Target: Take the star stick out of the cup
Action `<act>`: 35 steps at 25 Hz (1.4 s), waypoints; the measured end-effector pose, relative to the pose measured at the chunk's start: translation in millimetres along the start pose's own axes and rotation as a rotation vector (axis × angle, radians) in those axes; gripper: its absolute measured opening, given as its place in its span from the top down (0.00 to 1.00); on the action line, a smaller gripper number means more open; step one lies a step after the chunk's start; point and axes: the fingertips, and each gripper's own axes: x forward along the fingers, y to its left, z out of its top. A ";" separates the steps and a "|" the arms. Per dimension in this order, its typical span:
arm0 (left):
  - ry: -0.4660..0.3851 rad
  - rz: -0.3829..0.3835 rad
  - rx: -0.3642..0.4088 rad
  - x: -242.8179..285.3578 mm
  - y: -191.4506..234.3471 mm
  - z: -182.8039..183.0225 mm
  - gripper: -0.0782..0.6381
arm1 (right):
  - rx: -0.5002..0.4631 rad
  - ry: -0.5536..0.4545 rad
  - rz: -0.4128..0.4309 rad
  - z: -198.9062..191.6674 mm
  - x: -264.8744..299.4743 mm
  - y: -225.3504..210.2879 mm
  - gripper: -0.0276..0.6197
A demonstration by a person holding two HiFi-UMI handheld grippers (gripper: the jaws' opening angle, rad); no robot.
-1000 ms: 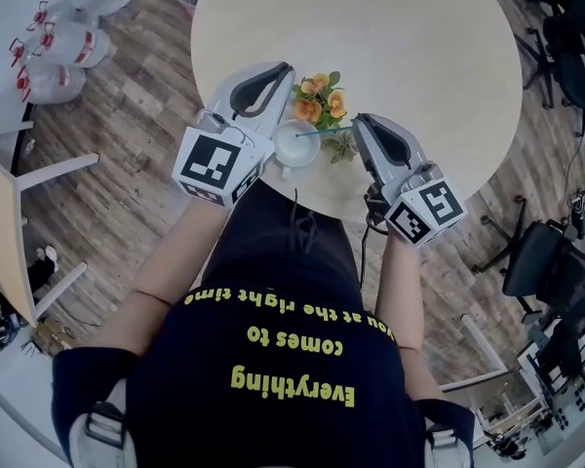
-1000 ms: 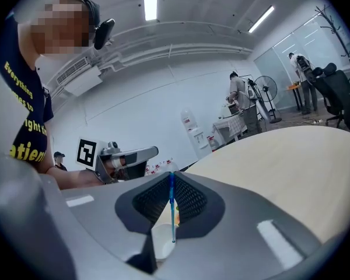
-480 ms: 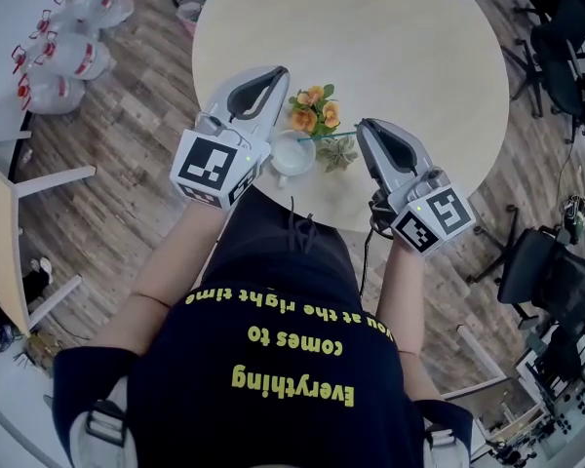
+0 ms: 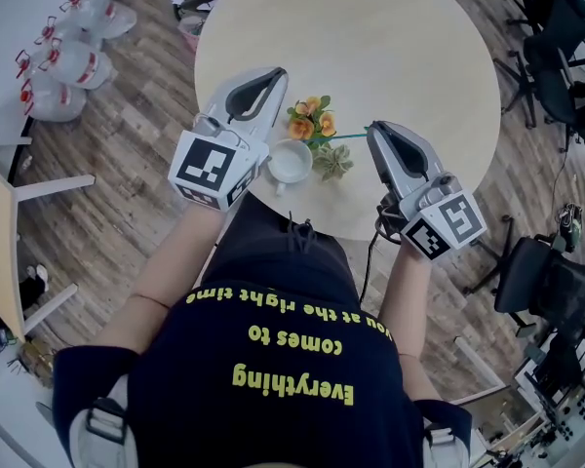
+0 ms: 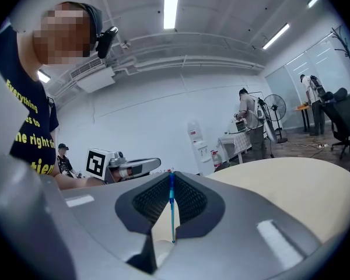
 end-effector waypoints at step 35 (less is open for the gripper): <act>-0.105 0.032 0.070 -3.6 4.7 50.5 0.89 | -0.344 -0.276 -0.309 78.1 -32.6 -12.1 0.91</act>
